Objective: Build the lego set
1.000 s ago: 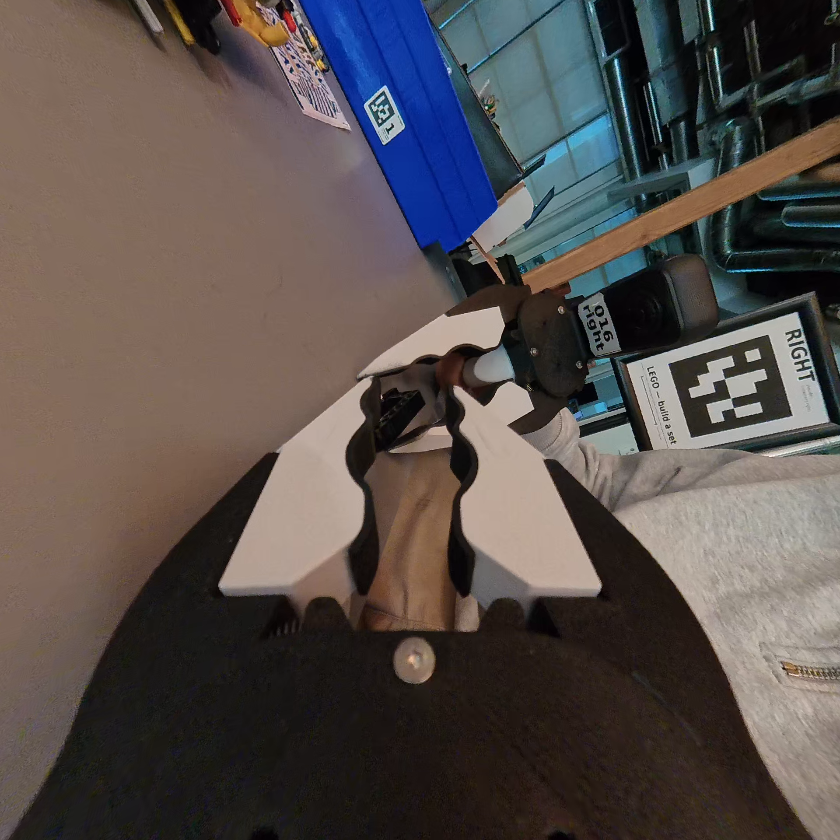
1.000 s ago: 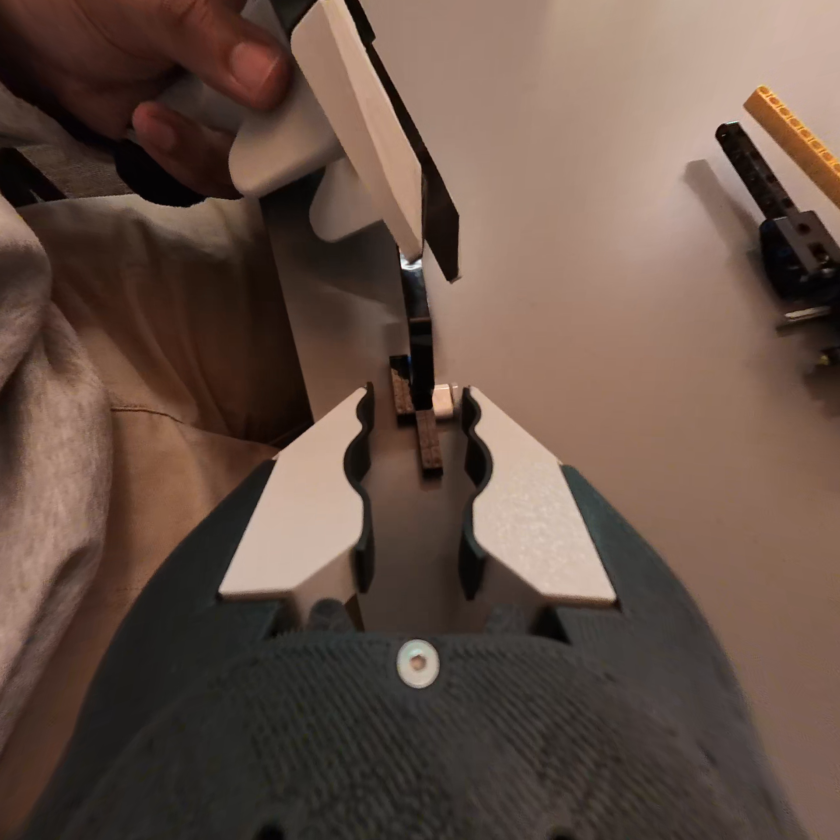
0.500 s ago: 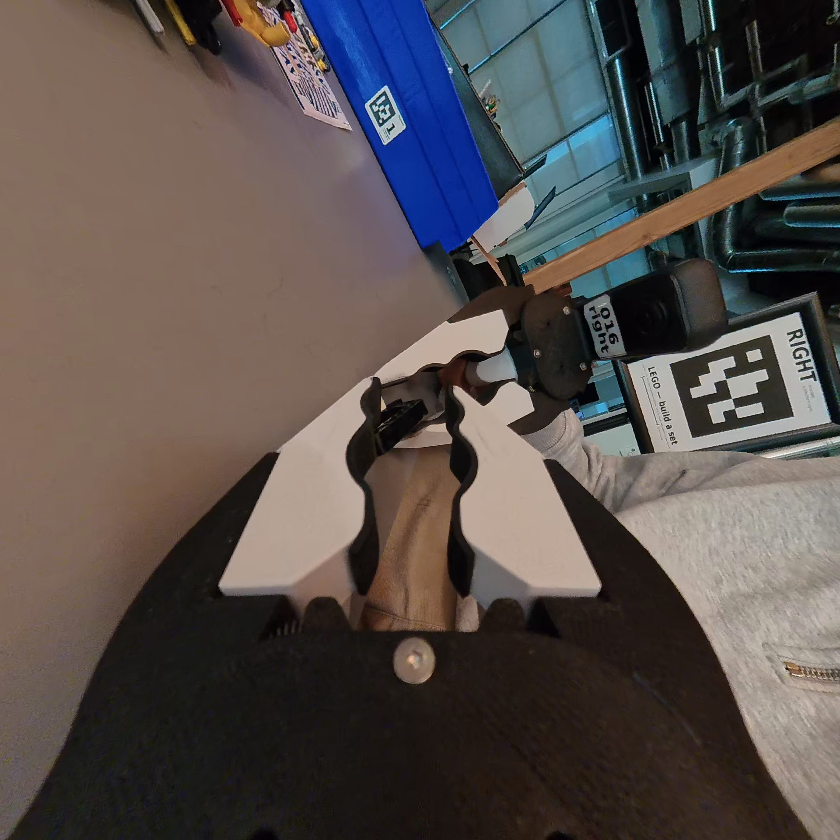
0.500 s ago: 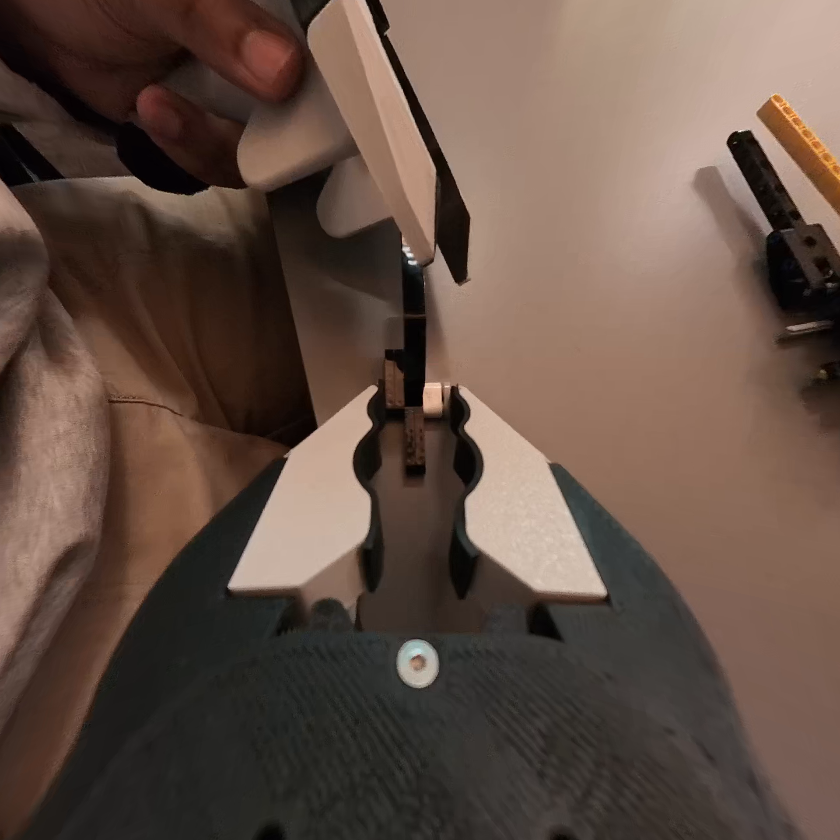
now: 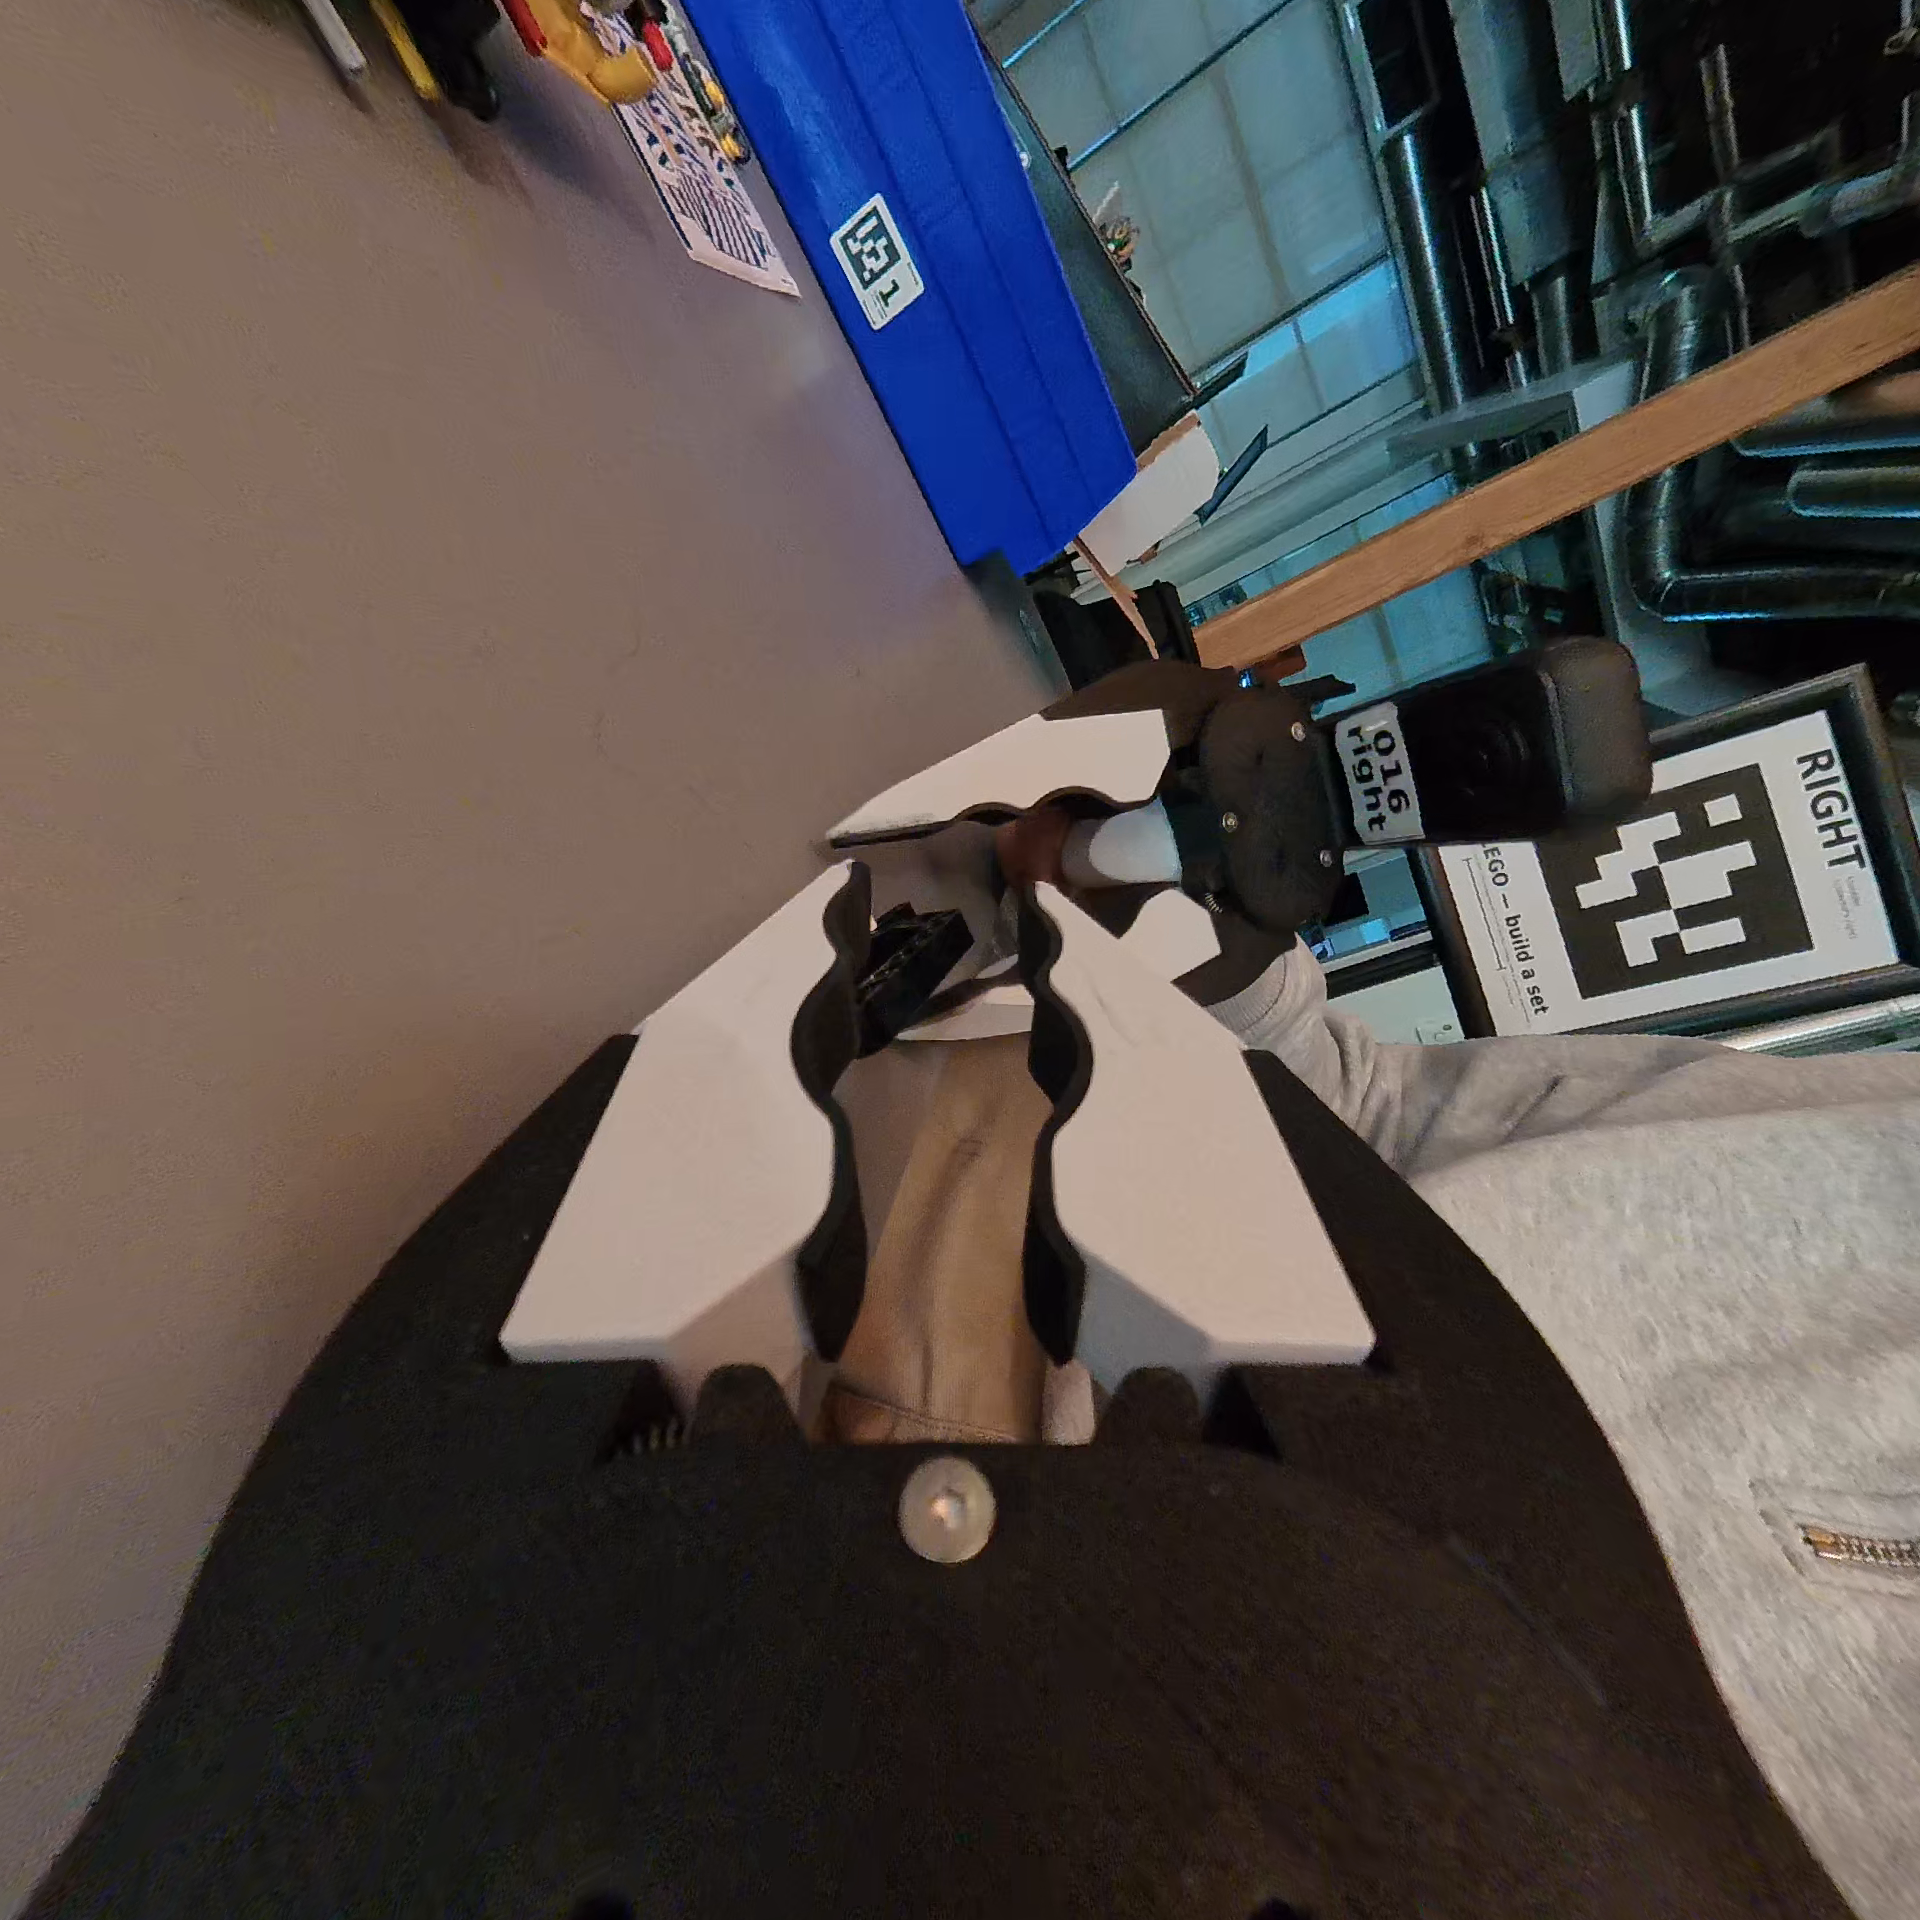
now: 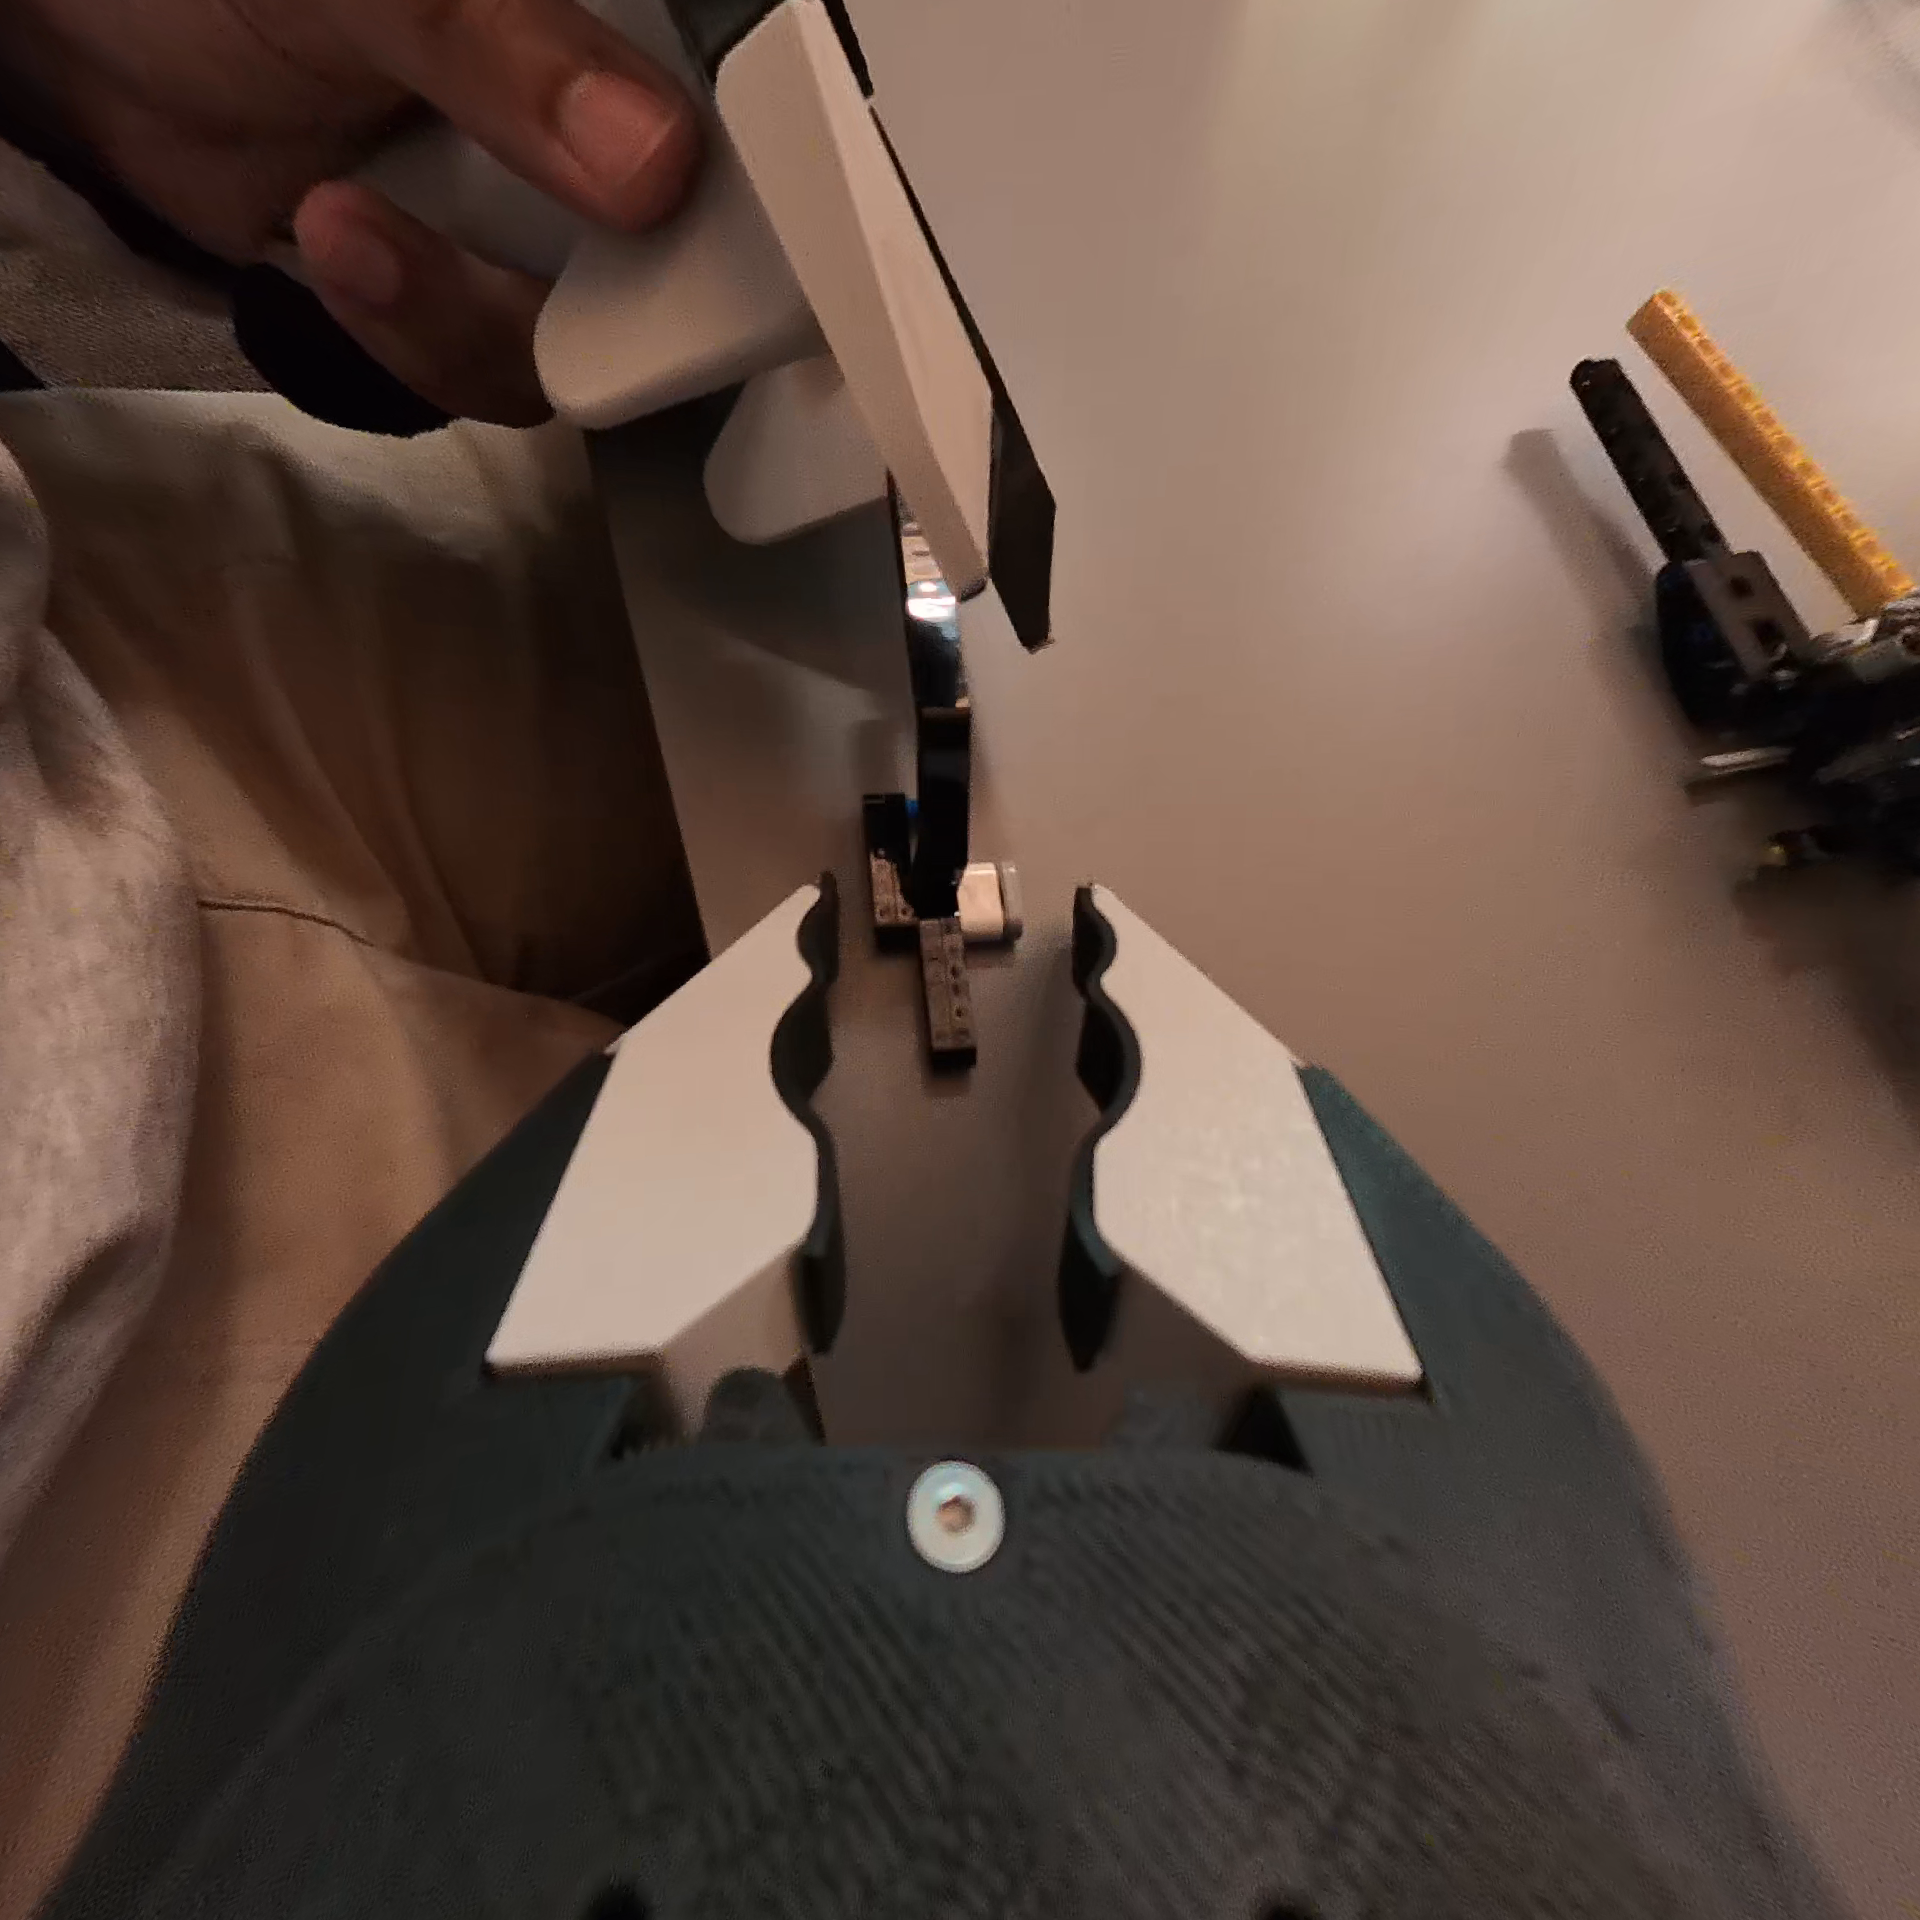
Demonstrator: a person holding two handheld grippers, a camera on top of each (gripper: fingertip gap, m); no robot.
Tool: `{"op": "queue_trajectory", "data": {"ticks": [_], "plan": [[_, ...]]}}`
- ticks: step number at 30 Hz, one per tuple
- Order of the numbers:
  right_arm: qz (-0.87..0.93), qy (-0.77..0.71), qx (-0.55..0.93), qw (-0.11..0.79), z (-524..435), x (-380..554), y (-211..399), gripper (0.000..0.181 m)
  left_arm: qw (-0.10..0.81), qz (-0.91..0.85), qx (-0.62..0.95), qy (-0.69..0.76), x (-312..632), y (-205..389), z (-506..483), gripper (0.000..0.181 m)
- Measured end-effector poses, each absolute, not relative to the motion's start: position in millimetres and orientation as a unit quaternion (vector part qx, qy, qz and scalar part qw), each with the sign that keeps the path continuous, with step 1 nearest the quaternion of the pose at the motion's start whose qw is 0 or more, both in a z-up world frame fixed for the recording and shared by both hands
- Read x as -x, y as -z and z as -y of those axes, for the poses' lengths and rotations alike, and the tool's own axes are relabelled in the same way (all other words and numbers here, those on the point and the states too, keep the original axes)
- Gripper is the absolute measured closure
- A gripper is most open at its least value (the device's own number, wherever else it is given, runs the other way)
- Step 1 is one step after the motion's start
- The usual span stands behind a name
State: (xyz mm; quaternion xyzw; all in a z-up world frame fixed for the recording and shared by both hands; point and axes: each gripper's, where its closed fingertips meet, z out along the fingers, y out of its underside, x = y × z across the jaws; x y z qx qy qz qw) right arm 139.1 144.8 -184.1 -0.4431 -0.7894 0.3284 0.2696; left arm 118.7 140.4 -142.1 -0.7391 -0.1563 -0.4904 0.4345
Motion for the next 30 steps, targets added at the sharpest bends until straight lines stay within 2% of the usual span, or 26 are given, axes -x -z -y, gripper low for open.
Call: {"op": "queue_trajectory", "data": {"ticks": [14,24,30], "plan": [[0.789,-0.346,0.452,0.232,-142,-143,186,0.143,0.433,0.155,0.739,0.492,-119,142,-140,0.155],[0.781,-0.341,0.465,0.241,-149,-143,186,0.139,0.462,0.173,0.718,0.491,-107,133,-141,0.156],[0.772,-0.334,0.479,0.252,-157,-143,186,0.144,0.466,0.174,0.716,0.490,-105,132,-141,0.155]]}}
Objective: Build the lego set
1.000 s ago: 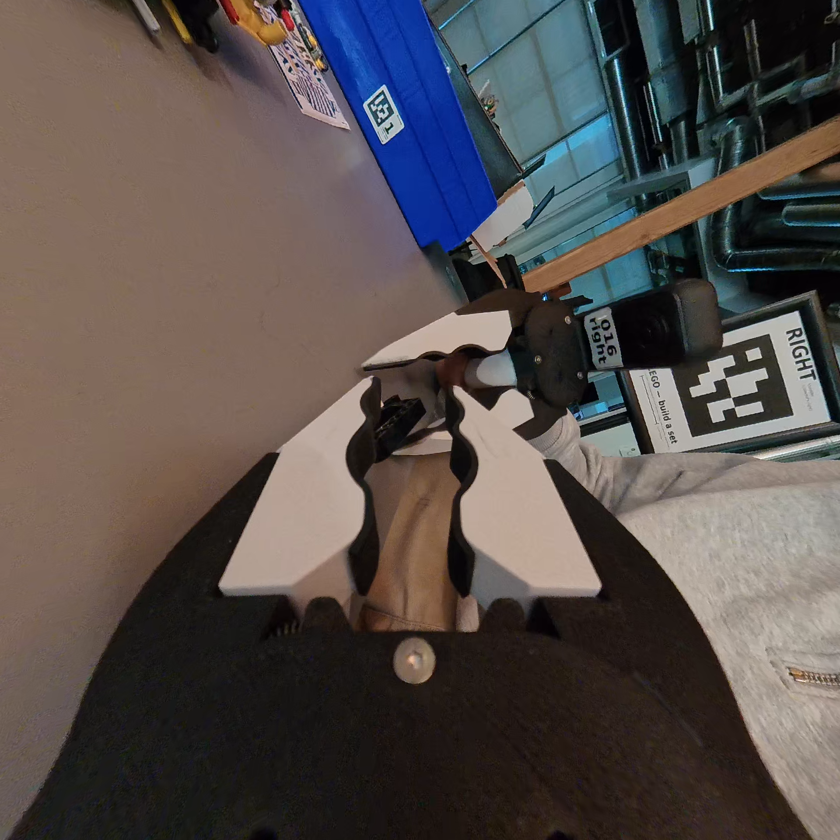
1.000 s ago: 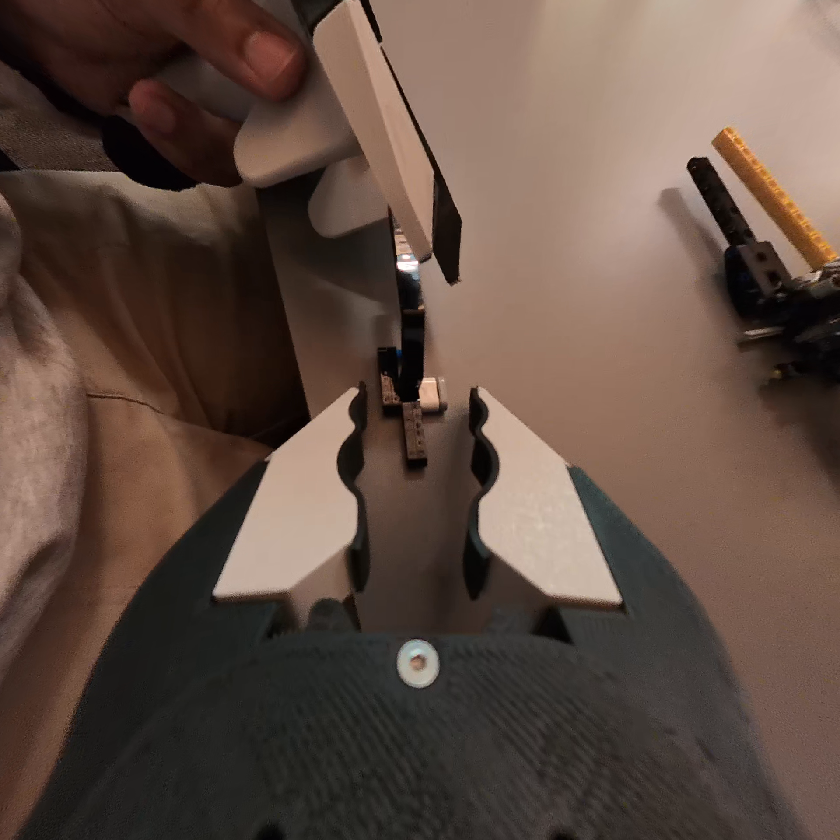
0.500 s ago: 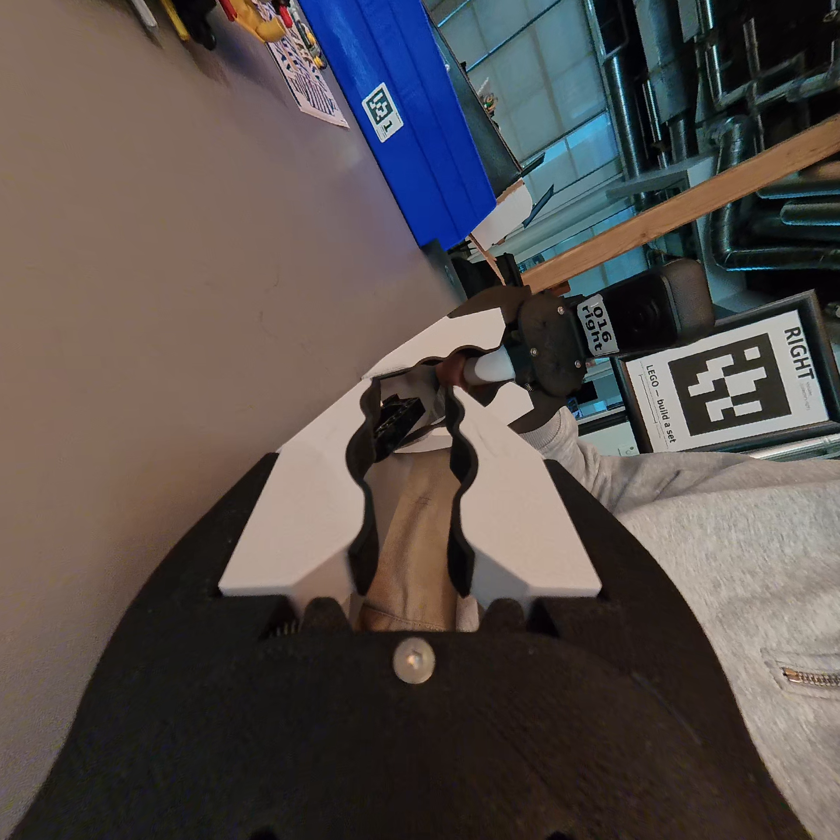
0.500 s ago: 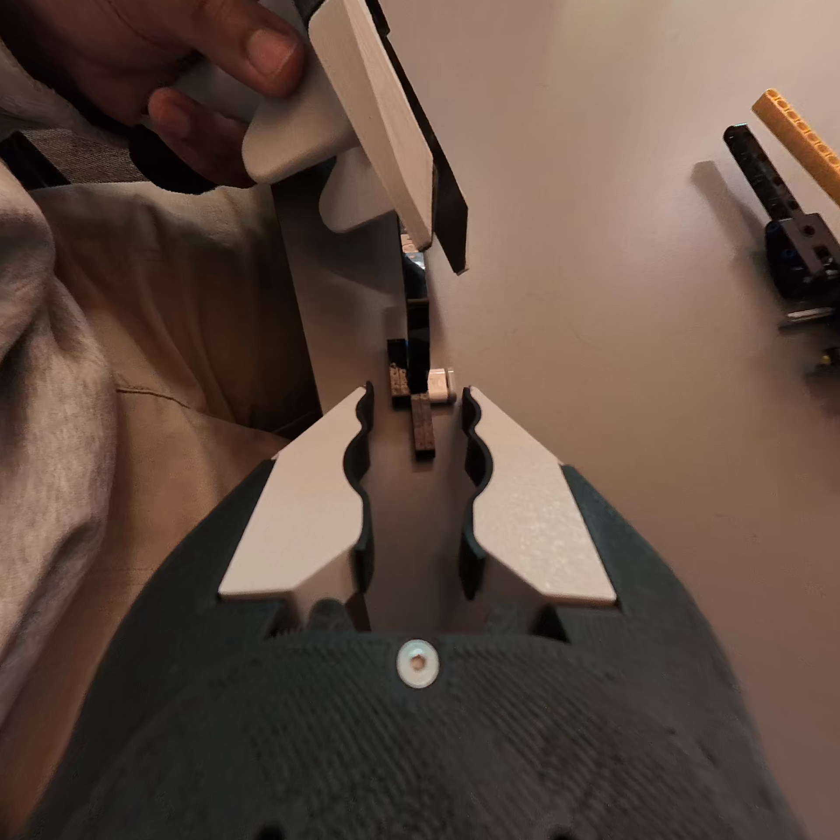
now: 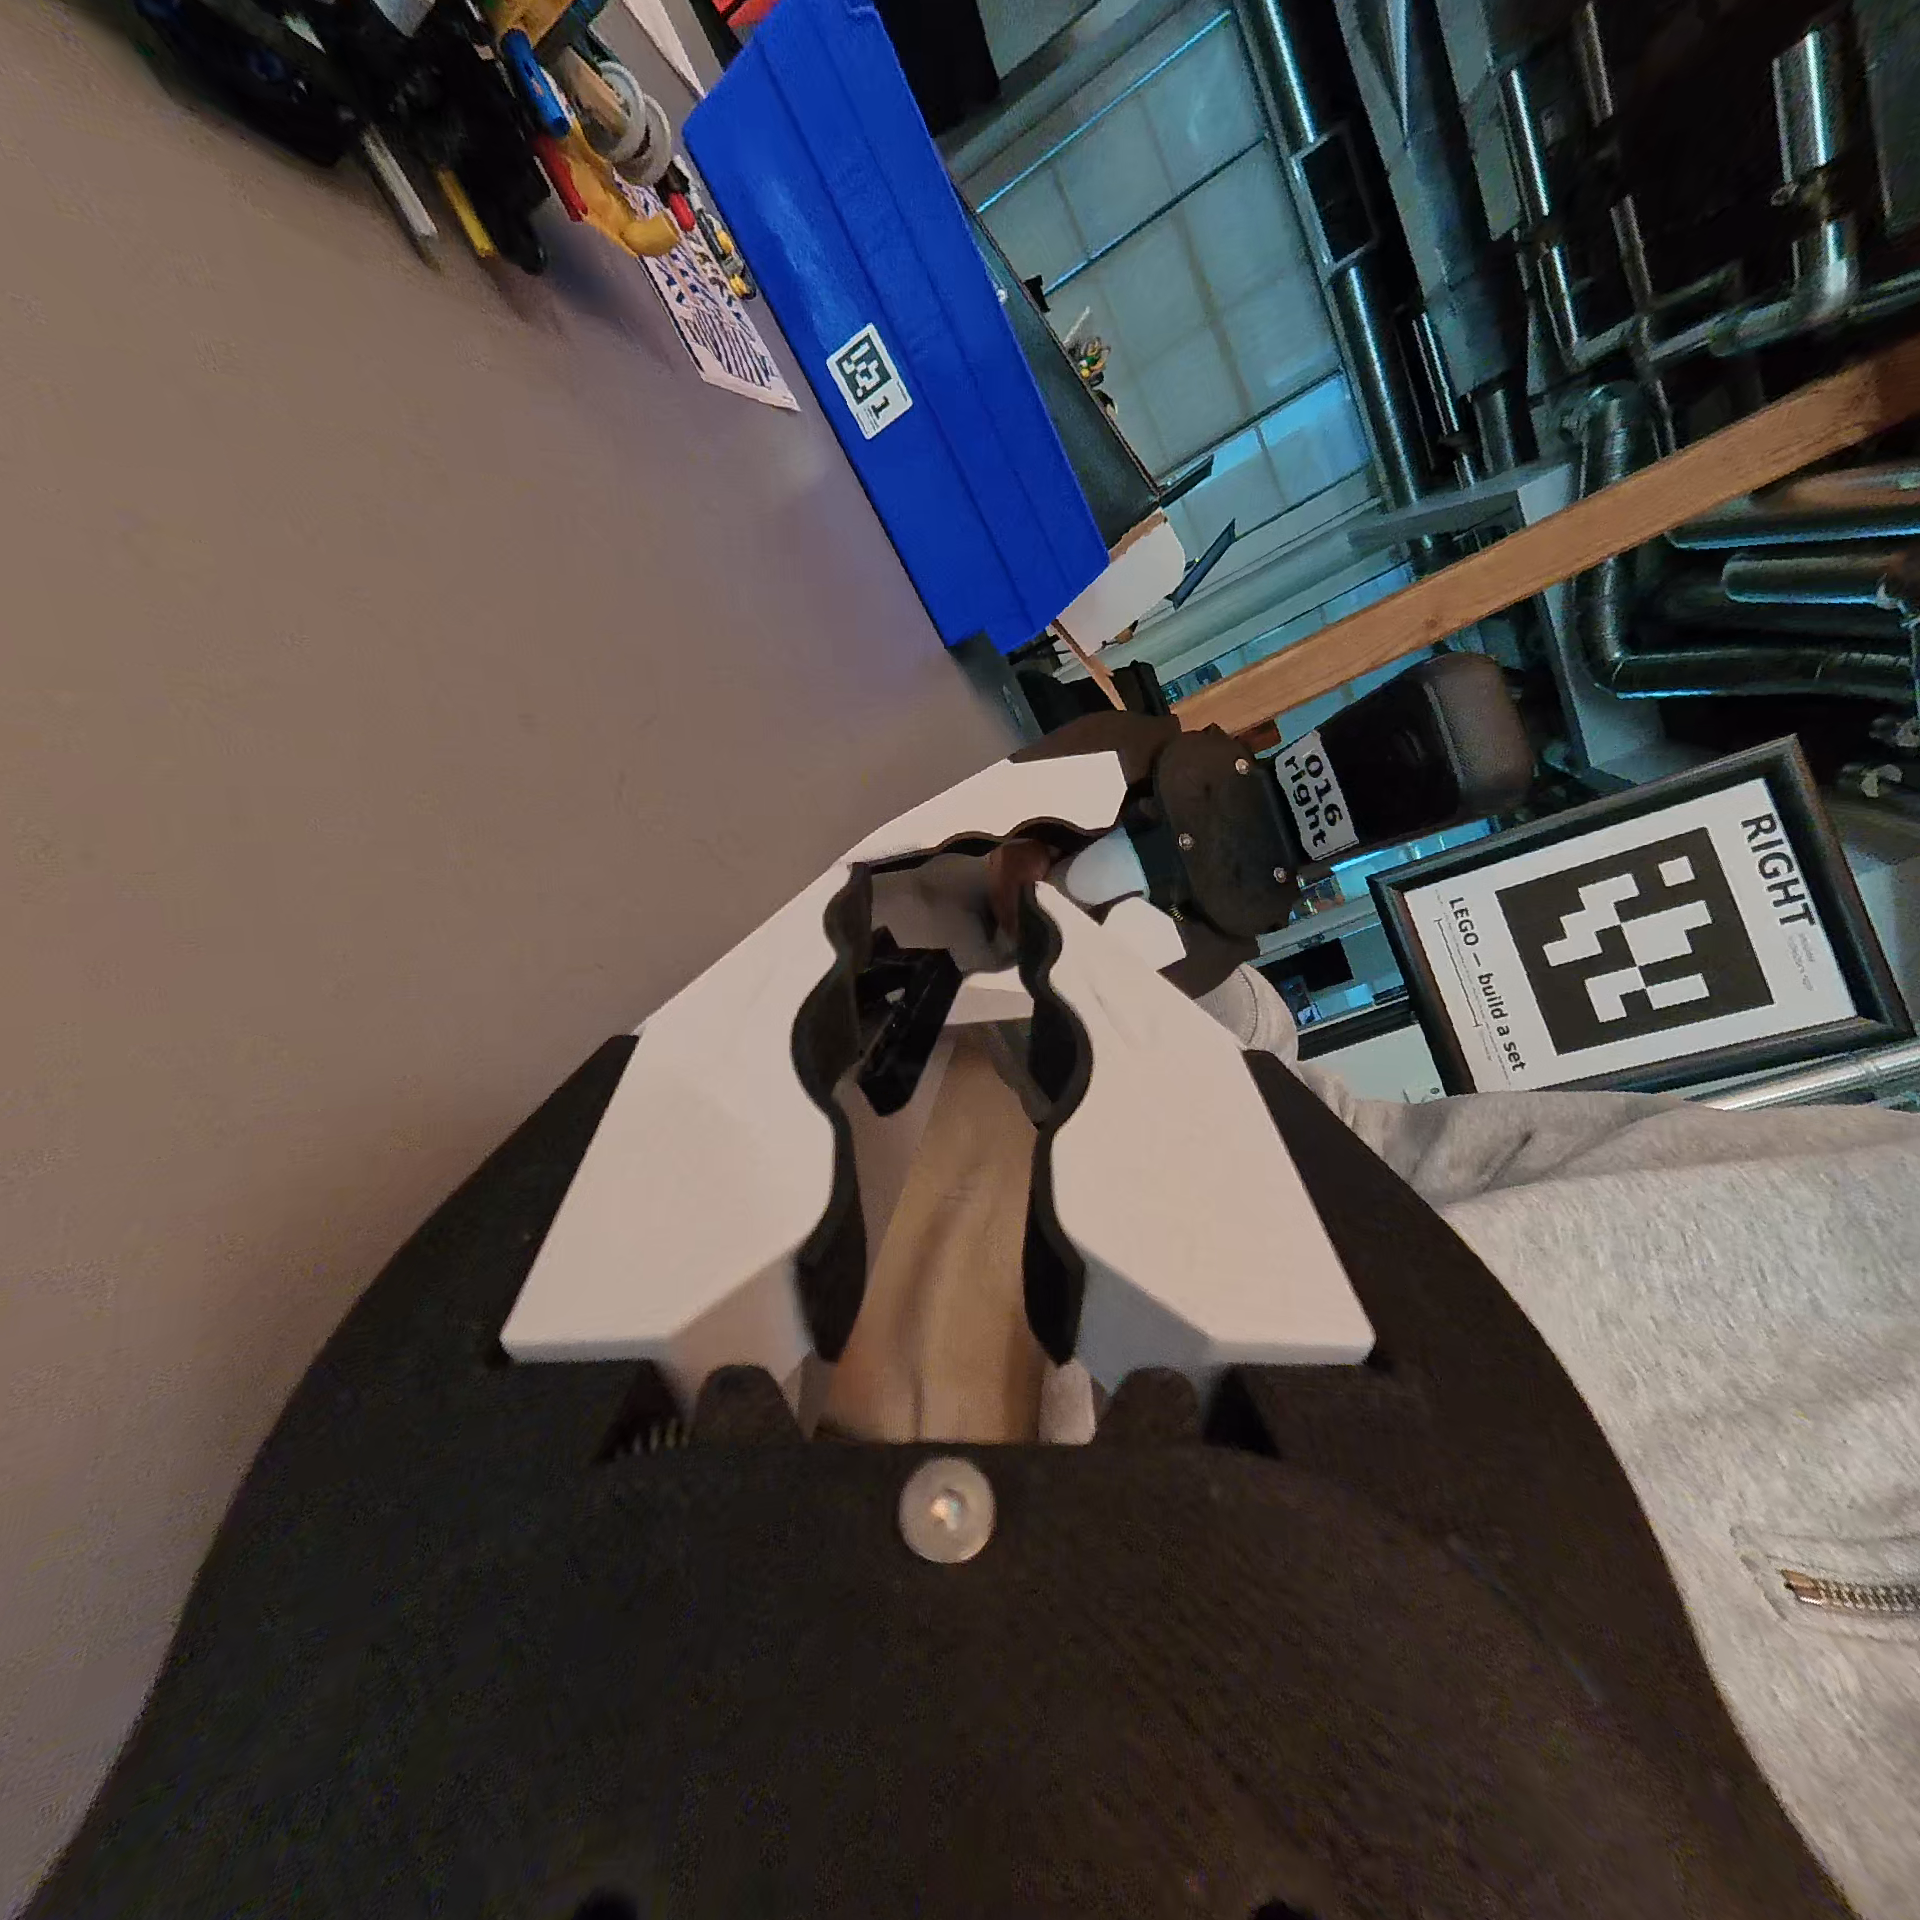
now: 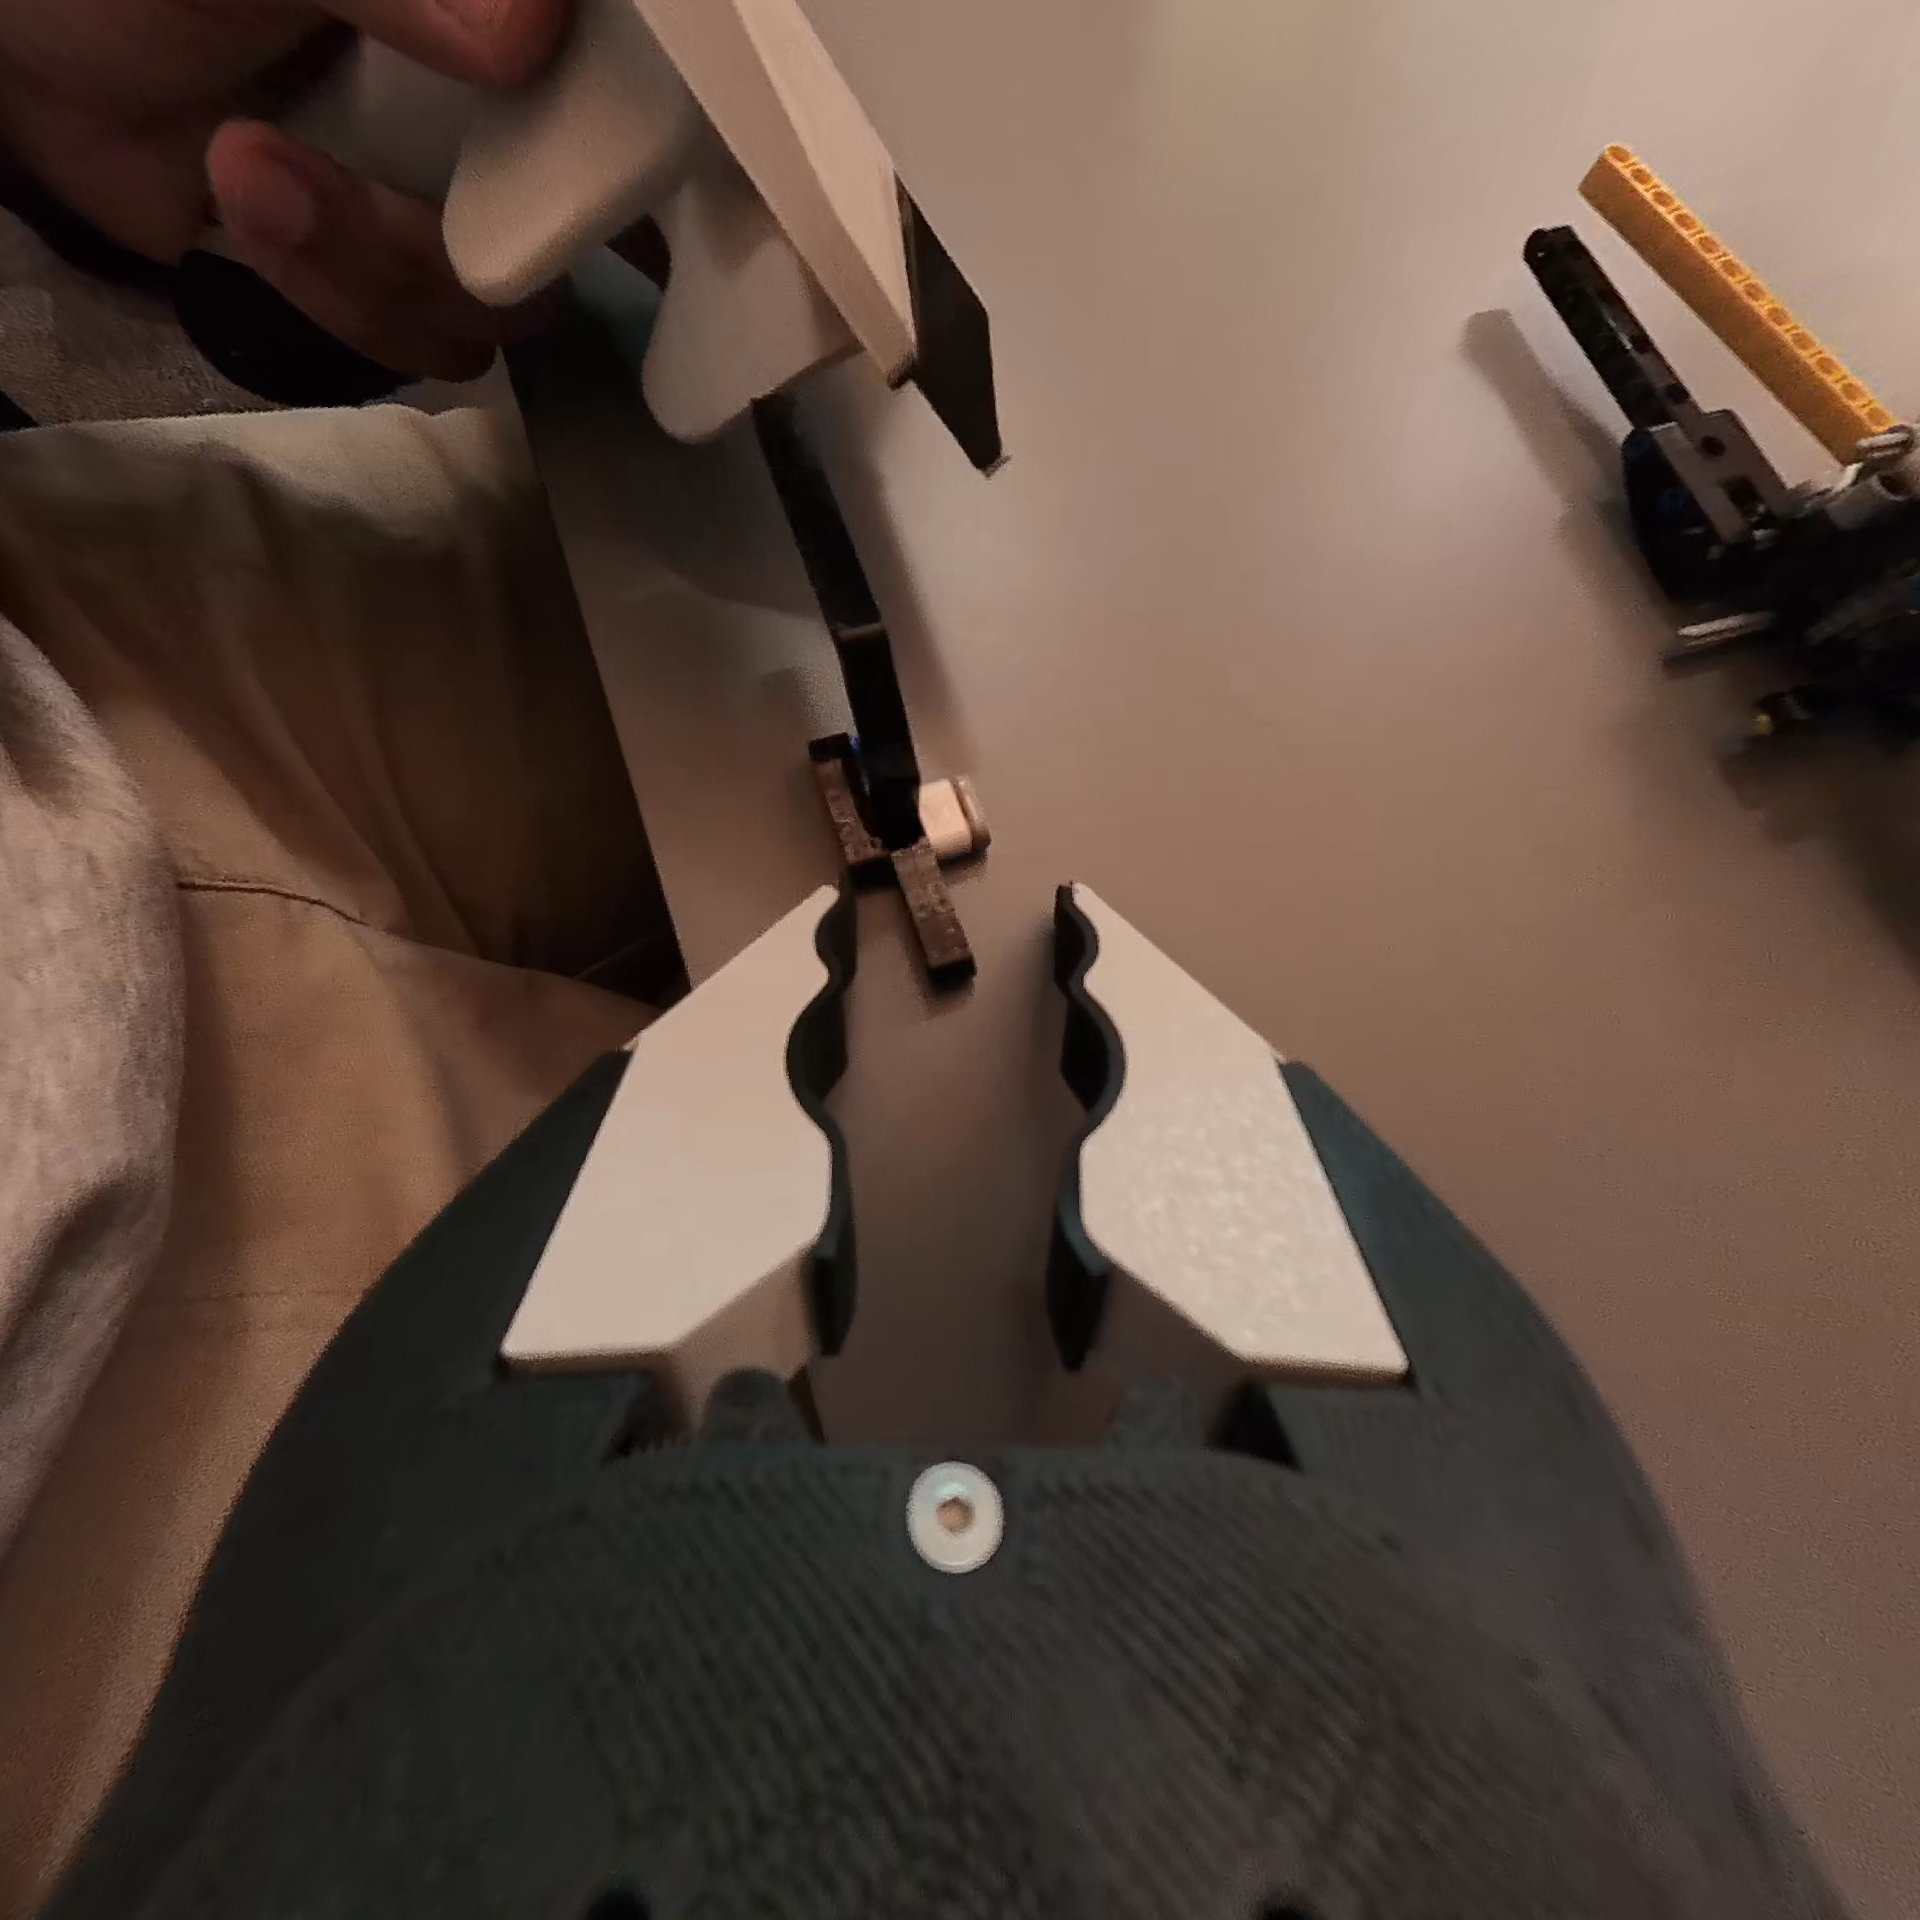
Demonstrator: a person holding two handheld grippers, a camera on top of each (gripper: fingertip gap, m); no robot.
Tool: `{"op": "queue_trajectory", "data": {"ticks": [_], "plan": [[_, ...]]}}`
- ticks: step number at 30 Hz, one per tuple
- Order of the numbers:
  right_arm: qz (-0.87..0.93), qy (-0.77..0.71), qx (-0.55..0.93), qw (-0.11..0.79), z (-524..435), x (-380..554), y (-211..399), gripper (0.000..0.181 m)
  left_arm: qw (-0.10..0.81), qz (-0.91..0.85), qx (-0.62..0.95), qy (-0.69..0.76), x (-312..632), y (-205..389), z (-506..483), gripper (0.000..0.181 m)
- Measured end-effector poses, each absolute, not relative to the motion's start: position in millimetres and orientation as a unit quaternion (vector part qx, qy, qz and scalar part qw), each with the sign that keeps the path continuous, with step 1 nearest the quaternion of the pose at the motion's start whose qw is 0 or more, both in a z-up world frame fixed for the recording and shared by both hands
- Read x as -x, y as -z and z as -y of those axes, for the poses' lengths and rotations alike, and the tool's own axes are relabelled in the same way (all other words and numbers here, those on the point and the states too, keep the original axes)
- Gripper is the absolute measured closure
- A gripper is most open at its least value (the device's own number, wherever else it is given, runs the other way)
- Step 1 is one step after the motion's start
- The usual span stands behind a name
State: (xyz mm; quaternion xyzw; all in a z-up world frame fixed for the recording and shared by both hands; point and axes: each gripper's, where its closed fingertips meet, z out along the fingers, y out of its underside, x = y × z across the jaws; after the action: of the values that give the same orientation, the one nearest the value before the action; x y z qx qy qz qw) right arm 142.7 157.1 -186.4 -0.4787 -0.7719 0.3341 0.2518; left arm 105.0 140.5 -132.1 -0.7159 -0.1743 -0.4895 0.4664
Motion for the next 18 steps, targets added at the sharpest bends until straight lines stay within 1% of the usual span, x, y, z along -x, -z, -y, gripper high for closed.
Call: {"op": "queue_trajectory", "data": {"ticks": [7,11,14,17,18], "plan": [[0.773,-0.329,0.476,0.262,-158,-142,186,0.145,0.484,0.180,0.707,0.483,-97,127,-140,0.155],[0.767,-0.334,0.476,0.271,-162,-149,182,0.140,0.505,0.174,0.697,0.478,-91,119,-138,0.154],[0.732,-0.369,0.486,0.303,-171,-142,165,0.139,0.531,0.161,0.692,0.461,-83,109,-135,0.152],[0.672,-0.403,0.501,0.367,-196,-138,137,0.135,0.558,0.143,0.699,0.424,-72,101,-131,0.150],[0.654,-0.408,0.501,0.393,-205,-139,127,0.138,0.567,0.140,0.704,0.404,-66,100,-131,0.149]]}}
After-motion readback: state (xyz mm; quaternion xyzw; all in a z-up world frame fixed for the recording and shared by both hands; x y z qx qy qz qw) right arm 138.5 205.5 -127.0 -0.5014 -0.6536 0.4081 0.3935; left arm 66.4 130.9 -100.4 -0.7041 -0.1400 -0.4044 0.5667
